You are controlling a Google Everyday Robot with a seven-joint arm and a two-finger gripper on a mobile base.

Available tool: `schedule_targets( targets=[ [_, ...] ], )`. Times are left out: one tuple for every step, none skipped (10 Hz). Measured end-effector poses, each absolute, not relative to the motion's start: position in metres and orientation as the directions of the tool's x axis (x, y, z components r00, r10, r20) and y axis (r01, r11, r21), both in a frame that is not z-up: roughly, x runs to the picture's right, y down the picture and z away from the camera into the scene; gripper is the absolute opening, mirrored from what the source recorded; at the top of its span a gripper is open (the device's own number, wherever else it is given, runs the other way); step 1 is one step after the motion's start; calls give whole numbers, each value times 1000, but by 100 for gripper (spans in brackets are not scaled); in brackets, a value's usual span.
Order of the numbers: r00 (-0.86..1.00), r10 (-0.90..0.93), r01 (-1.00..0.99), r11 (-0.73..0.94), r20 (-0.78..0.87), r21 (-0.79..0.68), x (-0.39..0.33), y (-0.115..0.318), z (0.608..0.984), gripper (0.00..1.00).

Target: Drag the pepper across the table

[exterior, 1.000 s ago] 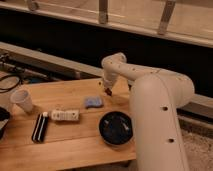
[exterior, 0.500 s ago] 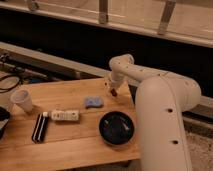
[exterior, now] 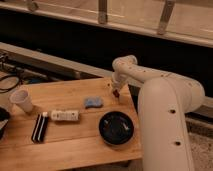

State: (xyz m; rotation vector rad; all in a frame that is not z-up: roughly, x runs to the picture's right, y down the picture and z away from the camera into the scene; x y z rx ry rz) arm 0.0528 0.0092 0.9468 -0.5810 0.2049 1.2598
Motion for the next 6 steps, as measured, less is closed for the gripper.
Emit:
schedule_targets(
  targets=[
    [304, 836, -938, 178, -457, -299, 50, 9, 949, 14],
    [287, 836, -944, 163, -467, -288, 55, 11, 949, 14],
    [281, 834, -946, 159, -474, -281, 62, 16, 946, 14],
    [283, 836, -946, 163, -470, -280, 63, 16, 945, 14],
    [288, 836, -944, 168, -466, -283, 60, 17, 944, 14],
    [297, 836, -942, 175, -462, -288, 54, 15, 944, 14]
  ],
)
